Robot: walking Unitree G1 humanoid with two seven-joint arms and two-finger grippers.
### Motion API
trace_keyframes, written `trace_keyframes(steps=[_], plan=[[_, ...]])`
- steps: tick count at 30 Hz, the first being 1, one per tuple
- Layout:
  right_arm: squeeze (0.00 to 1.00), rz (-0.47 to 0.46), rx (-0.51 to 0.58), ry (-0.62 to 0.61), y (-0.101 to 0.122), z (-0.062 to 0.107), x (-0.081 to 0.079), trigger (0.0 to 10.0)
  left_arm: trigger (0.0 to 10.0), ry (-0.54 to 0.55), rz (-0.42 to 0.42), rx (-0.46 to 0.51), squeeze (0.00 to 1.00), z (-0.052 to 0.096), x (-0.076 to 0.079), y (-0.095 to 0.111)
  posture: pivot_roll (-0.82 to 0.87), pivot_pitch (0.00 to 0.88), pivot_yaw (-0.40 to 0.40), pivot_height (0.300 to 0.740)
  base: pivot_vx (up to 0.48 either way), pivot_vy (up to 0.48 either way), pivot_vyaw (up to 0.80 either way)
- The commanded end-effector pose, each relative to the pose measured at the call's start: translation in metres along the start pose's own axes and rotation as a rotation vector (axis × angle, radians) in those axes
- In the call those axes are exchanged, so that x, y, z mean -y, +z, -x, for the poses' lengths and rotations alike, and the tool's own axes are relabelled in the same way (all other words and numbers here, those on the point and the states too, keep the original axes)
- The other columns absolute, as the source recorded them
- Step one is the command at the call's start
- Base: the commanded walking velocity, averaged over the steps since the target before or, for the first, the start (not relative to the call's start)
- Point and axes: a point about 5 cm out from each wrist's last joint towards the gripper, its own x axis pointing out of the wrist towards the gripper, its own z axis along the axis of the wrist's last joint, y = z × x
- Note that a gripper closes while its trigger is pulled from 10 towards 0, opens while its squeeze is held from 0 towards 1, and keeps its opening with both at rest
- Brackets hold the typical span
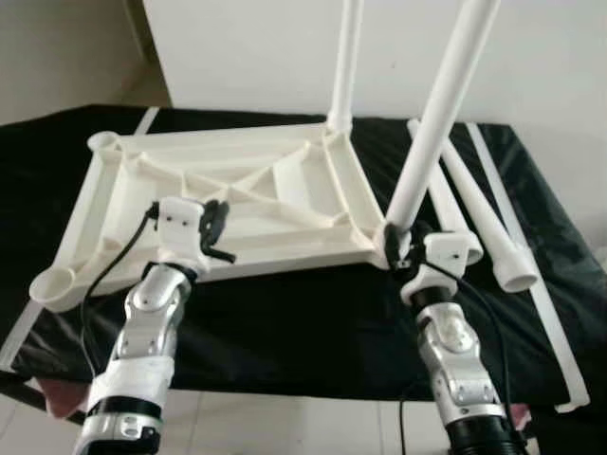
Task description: Building children table
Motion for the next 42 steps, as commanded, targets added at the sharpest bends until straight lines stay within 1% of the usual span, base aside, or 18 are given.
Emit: trace_keyframes(steps=[1,22,34,35,36,37,38,42], plan=[[0.00,-0.008,-0.004,-0.001,0.0002,-0.0010,0.0006,10.0,10.0,0.009,0.003,0.001,1.00,0.0000,0.0000,0.0011,-0.05,0.119,-0.019,0.740,0.000,0.000,0.00],[0.00,-0.010,-0.001,0.007,0.0009,-0.0023,-0.0007,10.0,10.0,0.020,-0.009,-0.001,1.00,0.0006,-0.0026,0.0012,-0.04,0.119,-0.022,0.740,0.000,0.000,0.00],[0.00,-0.009,-0.004,0.005,0.0011,-0.0005,-0.0008,10.0,10.0,0.019,-0.025,-0.009,1.00,0.0015,-0.0009,0.0001,-0.05,0.124,-0.019,0.740,0.000,0.000,0.00],[0.00,-0.008,-0.004,0.004,0.0012,-0.0003,-0.0008,10.0,10.0,0.018,-0.027,-0.010,0.77,0.0015,-0.0005,0.0001,-0.05,0.125,-0.020,0.740,0.000,0.000,0.00],[0.00,-0.008,-0.004,0.004,0.0012,-0.0003,-0.0008,10.0,10.0,0.018,-0.027,-0.010,0.77,0.0015,-0.0005,0.0001,-0.05,0.125,-0.020,0.740,0.000,0.000,0.00],[0.00,-0.008,-0.004,0.004,0.0012,-0.0001,-0.0009,10.0,10.0,0.017,-0.029,-0.011,0.32,0.0015,-0.0002,0.0000,-0.05,0.125,-0.019,0.740,0.000,0.000,0.00],[0.00,-0.008,-0.004,0.004,0.0012,0.0000,-0.0010,10.0,10.0,0.017,-0.032,-0.011,0.00,0.0012,0.0000,0.0001,-0.05,0.125,-0.019,0.740,0.000,0.000,0.00],[0.00,-0.008,-0.004,0.006,0.0010,0.0003,-0.0011,10.0,10.0,0.016,-0.037,-0.012,0.00,0.0008,0.0005,0.0001,-0.05,0.122,-0.020,0.740,0.000,0.000,0.00]])
